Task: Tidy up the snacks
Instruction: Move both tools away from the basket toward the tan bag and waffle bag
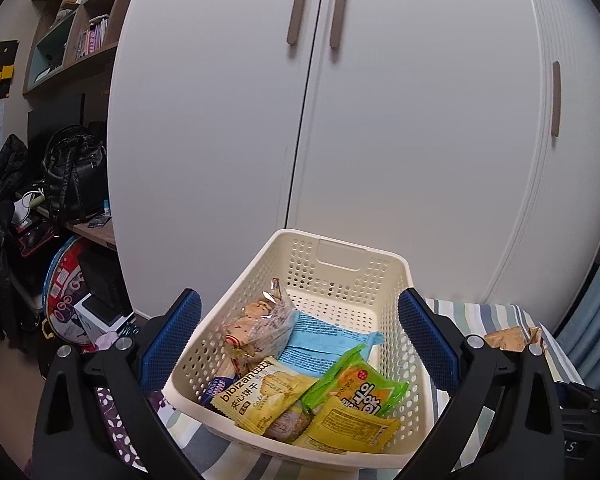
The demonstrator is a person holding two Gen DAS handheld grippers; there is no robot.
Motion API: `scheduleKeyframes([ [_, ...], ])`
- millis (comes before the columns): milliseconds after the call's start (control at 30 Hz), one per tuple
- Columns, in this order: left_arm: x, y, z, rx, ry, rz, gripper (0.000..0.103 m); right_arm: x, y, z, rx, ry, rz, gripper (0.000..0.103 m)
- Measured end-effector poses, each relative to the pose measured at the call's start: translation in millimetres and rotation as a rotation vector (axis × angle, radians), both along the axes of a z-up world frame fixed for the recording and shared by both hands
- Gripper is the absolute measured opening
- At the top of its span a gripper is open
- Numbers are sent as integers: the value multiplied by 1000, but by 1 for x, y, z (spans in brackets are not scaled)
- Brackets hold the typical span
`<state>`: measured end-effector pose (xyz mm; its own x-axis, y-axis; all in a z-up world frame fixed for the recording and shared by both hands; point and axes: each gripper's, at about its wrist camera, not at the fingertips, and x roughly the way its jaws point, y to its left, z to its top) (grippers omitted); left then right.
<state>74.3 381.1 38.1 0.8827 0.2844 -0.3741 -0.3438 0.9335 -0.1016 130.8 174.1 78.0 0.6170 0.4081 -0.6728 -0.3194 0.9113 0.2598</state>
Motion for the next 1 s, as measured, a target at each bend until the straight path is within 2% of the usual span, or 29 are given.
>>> scheduleKeyframes([
  [267, 3, -18, -2, 19, -2, -51, 100, 4, -50, -11, -23, 22, -91, 80],
  [667, 6, -45, -1, 47, 7, -134, 100, 25, -159, -21, -11, 73, -307, 80],
  [833, 8, -56, -4, 50, 25, -166, 100, 38, -196, -30, 37, 112, -385, 80],
  [1000, 9, -65, -6, 63, 33, -191, 100, 56, -219, -42, 96, 158, -415, 80],
])
